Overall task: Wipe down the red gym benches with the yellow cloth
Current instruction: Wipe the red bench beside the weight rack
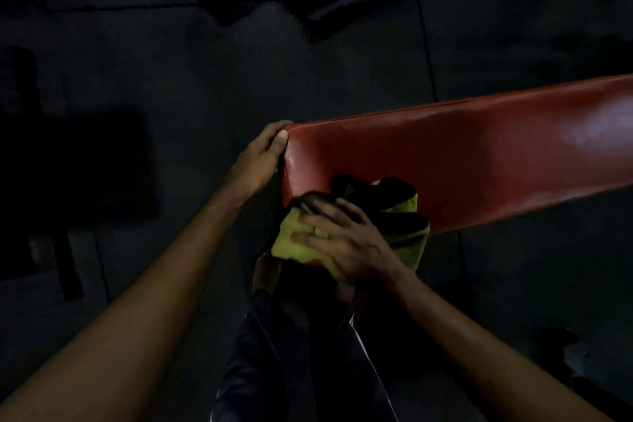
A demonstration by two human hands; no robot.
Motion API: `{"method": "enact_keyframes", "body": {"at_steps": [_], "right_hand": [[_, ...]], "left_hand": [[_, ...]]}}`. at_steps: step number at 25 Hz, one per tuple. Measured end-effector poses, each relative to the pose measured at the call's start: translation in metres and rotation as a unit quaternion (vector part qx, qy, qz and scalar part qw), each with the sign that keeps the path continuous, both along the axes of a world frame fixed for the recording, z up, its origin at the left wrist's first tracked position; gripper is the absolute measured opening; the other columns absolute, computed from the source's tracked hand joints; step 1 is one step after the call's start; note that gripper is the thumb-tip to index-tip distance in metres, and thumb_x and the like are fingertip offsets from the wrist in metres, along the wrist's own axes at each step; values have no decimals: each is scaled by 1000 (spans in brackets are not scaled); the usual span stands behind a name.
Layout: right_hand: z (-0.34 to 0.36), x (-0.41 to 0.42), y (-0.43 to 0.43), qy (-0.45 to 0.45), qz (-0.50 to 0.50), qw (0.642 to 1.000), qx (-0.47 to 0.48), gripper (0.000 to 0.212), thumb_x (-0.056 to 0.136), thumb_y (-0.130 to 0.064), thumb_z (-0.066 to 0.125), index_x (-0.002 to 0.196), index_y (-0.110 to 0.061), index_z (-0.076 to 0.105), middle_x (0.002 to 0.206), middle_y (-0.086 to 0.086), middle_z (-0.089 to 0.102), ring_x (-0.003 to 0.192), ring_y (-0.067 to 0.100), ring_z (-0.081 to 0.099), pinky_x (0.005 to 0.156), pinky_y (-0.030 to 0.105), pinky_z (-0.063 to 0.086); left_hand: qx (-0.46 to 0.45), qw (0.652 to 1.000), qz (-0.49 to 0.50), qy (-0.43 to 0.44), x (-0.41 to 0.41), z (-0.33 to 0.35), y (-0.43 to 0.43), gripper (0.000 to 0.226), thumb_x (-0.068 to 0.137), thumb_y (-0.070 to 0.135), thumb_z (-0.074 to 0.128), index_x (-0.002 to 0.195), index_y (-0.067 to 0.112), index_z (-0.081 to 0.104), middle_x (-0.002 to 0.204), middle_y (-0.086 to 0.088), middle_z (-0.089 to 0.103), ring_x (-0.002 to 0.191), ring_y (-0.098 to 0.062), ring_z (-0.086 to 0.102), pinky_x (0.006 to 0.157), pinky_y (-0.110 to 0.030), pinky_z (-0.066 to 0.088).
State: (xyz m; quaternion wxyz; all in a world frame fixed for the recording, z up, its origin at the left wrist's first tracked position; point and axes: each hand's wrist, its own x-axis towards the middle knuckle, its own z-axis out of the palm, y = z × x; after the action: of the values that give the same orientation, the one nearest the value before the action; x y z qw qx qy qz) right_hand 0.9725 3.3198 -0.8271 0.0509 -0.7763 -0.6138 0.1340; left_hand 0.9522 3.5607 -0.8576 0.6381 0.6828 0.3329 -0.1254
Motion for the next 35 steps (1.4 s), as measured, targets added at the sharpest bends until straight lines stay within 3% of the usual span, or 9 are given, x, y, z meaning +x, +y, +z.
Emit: {"method": "enact_keyframes", "body": {"at_steps": [5, 11, 17, 21, 24, 26, 29, 31, 35], "right_hand": [[4, 53, 30, -23, -226, 974, 14, 52, 90, -27, 53, 141, -38, 54, 150, -4, 49, 141, 23, 41, 117, 45, 28], [0, 102, 61, -14, -330, 943, -33, 59, 88, -38, 52, 146, -36, 45, 148, -4, 48, 138, 21, 42, 115, 44, 24], [-5, 90, 68, -15, -487, 873, 12, 51, 88, -35, 54, 138, -30, 54, 146, -1, 47, 140, 24, 37, 116, 47, 26], [1, 60, 68, 7, -399, 917, 23, 58, 90, -32, 57, 146, -35, 46, 151, 1, 43, 143, 26, 34, 116, 46, 28], [2, 111, 52, -17, -347, 937, -11, 56, 91, -36, 55, 146, -32, 46, 146, 0, 50, 138, 24, 41, 116, 45, 25], [1, 145, 39, -25, -408, 912, -19, 50, 91, -36, 53, 140, -27, 51, 140, 1, 54, 132, 24, 45, 114, 44, 27], [0, 147, 31, -5, -496, 868, 4, 45, 91, -35, 55, 135, -27, 54, 144, 1, 49, 140, 24, 38, 117, 48, 28], [3, 114, 32, -3, -532, 846, 36, 51, 89, -34, 59, 139, -31, 52, 149, -3, 43, 144, 24, 32, 115, 50, 32], [10, 34, 10, 38, -565, 823, 40, 65, 87, -32, 62, 149, -35, 41, 152, -6, 38, 146, 25, 28, 113, 50, 34]], "left_hand": [[-9, 999, 30, -23, 4, -2, -2, 29, 109, 31, 39, 130, 33, 58, 114, 12, 64, 104, -10, 62, 77, -25, 49], [39, 998, 23, -47, 5, -3, -10, 35, 110, 28, 36, 141, 31, 53, 138, 4, 56, 126, -13, 51, 104, -34, 44], [72, 995, 47, -48, 6, -2, -17, 34, 109, 25, 37, 136, 30, 57, 134, 2, 58, 122, -16, 54, 99, -34, 48], [84, 996, 26, -19, 14, 7, -19, 34, 109, 25, 36, 136, 29, 56, 133, 1, 59, 119, -15, 55, 86, -22, 46], [117, 992, -25, 24, 15, 14, -5, 32, 109, 29, 38, 135, 33, 56, 126, 5, 59, 119, -17, 55, 95, -35, 47], [120, 991, -55, 35, 15, 20, 0, 32, 107, 40, 41, 135, 34, 56, 126, 7, 59, 121, -18, 55, 104, -43, 45], [145, 984, -94, 47, 21, 27, -8, 51, 98, 61, 48, 139, 30, 51, 123, 7, 57, 112, -15, 56, 99, -38, 45], [172, 976, -116, 59, 24, 29, -12, 56, 98, 60, 50, 142, 27, 46, 125, 3, 56, 110, -18, 56, 97, -39, 46], [291, 934, -190, 78, 33, 29, -21, 56, 105, 46, 43, 153, 19, 34, 158, -11, 33, 142, -33, 37, 114, -57, 32]]}}
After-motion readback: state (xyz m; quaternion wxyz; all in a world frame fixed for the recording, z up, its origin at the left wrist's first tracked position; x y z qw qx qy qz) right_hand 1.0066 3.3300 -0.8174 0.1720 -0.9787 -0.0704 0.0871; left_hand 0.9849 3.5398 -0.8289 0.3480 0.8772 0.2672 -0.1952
